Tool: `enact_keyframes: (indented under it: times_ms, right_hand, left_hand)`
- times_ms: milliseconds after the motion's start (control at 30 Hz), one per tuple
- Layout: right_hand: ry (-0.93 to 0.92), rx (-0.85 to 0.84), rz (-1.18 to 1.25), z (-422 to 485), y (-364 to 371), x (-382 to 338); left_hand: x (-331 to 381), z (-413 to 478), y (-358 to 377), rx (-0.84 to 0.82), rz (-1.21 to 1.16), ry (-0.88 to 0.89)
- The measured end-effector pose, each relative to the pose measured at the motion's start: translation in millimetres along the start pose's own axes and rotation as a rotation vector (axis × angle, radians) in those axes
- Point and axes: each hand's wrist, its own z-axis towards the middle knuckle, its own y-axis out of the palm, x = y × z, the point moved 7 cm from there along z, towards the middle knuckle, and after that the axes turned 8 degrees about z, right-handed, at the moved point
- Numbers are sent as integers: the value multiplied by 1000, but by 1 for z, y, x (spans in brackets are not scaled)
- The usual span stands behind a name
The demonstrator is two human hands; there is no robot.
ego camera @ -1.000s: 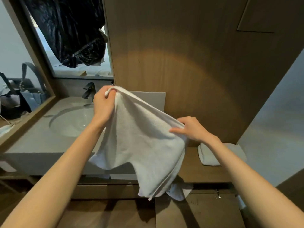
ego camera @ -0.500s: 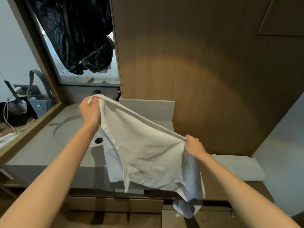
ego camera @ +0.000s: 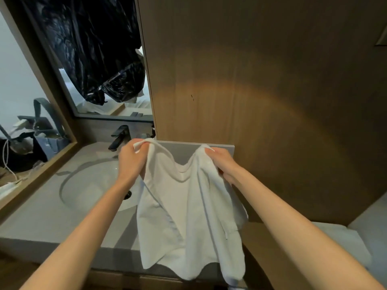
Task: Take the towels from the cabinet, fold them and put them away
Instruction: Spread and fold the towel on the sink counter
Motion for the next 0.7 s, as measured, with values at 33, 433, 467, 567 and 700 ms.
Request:
enact_keyframes:
  times_ms: [33,433,467,567,700]
  right_hand:
    - [15,-30,-24,9,6,5]
    - [-118,-136,-782,18,1,129]
    - [-113,-112,-806,13,-7,140]
    - [84,-215,-946,-4,-28,181]
    - [257,-354,-1089,-17,-46,218]
  left_hand:
    - [-4,0,8,-18,6,7]
    - [-120,-57,140,-588,245,-62]
    - [-128,-64,150,-644,251,-56]
    - [-147,-81,169,-714,277,-11]
    - [-168,-91,178,-779,259,-54]
